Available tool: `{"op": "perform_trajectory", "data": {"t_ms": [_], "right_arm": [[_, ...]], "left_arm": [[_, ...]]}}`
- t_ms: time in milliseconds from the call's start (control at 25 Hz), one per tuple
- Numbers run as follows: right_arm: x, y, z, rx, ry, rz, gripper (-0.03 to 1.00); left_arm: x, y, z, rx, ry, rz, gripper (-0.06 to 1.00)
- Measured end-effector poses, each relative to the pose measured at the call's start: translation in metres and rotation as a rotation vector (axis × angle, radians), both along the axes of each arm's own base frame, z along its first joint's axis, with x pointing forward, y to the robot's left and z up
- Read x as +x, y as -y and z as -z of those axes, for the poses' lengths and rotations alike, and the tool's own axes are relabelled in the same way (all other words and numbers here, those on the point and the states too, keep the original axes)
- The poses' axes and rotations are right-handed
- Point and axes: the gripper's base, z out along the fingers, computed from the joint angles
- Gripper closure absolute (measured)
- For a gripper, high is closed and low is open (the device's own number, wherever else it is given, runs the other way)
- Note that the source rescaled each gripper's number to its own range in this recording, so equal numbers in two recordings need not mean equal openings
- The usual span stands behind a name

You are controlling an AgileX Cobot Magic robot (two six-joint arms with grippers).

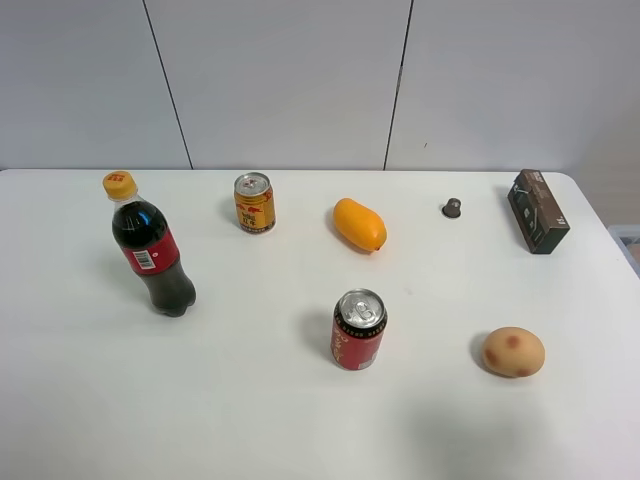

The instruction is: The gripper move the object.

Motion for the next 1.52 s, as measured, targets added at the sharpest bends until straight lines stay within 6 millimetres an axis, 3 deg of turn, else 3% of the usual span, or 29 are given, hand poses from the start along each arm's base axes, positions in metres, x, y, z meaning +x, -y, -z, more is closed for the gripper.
{"op": "perform_trajectory", "data": {"t_ms": [1520], "right_arm": [[0.0000,-0.0003,0.0000,0.003,0.000,-0.002,-0.03]], "left_arm": [[0.0000,0.0000,0.0000,0.000,0.000,0.000,-0.06]]}}
